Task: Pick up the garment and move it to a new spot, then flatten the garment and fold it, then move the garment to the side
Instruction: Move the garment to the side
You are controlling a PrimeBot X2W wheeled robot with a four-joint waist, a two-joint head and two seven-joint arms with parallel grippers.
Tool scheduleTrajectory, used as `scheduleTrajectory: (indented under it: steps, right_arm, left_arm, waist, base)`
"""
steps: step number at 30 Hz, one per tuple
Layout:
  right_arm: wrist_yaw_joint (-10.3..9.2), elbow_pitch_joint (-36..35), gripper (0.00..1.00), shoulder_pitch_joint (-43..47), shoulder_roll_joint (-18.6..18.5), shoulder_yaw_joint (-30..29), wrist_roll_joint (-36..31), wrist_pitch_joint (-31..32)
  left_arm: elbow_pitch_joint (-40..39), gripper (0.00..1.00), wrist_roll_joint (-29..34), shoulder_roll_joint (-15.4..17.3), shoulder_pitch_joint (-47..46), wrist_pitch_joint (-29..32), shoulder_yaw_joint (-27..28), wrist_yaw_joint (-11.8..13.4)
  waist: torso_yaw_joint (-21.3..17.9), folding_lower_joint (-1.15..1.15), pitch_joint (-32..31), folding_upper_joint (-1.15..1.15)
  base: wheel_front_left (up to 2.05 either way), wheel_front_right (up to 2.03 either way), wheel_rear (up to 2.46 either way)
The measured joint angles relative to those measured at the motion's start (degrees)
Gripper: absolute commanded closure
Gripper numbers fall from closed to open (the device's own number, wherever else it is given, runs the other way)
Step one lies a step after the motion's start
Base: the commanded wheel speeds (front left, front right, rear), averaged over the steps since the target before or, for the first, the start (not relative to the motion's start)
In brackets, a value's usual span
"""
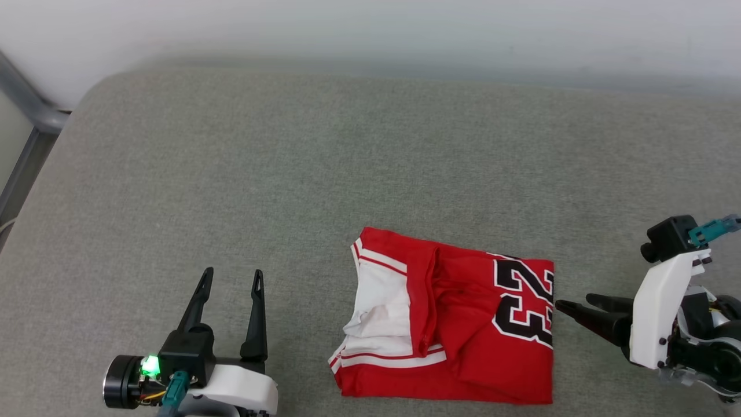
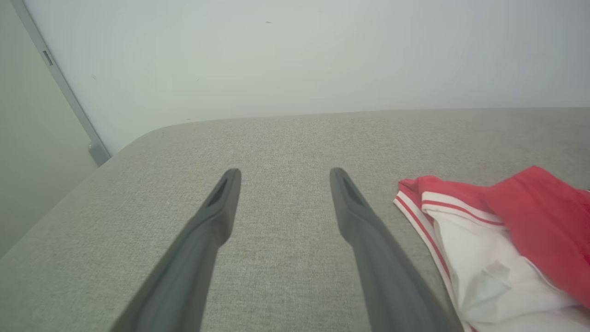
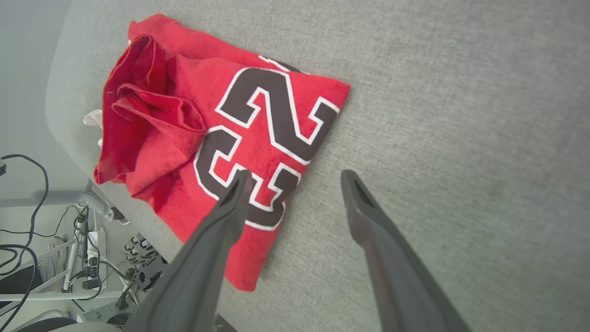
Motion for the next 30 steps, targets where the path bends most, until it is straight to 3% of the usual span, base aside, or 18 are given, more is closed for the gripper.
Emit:
scheduleTrajectory:
  steps: [13, 18, 19, 20, 21, 30]
  right_arm:
    - [0.02, 6.7, 0.00, -0.5, 4.2, 4.5, 2.3, -2.6]
    - [0.04, 7.2, 0.00, -1.2, 4.0, 7.6, 2.7, -5.0]
    - [0.04, 7.1, 0.06, -1.2, 3.7, 8.1, 3.0, -5.6]
    - [0.04, 7.0, 0.59, -1.3, 3.4, 8.5, 3.2, -6.4]
    - [0.04, 6.8, 0.99, -1.4, 3.0, 8.9, 3.4, -7.4]
    - [0.00, 2.2, 1.00, -2.3, -0.5, 13.0, 4.3, -14.0]
  left_arm:
    - [0.4, 0.00, -0.1, -0.5, -2.9, 0.0, -0.5, -0.1]
    - [0.8, 0.00, -0.1, -0.6, -3.9, 0.0, -0.8, -0.5]
    - [0.8, 0.00, -0.1, -0.6, -4.1, 0.0, -0.8, -0.5]
    - [0.9, 0.00, -0.1, -0.7, -4.2, 0.0, -0.7, -0.5]
    - [1.0, 0.00, -0.2, -0.7, -4.3, 0.0, -0.7, -0.5]
    - [1.7, 0.00, -0.6, -0.9, -3.8, 0.0, -0.3, -0.3]
  waist:
    - [3.3, 0.00, 5.1, 0.00]
    - [4.0, 0.00, 6.1, 0.00]
    - [4.0, 0.00, 6.1, 0.00]
    - [4.0, 0.00, 6.2, 0.00]
    - [4.0, 0.00, 6.1, 0.00]
    - [2.5, 0.00, 4.0, 0.00]
  base:
    - [0.00, 0.00, 0.00]
    - [0.00, 0.00, 0.00]
    - [0.00, 0.00, 0.00]
    - [0.00, 0.00, 0.00]
    - [0.00, 0.00, 0.00]
    - [0.00, 0.00, 0.00]
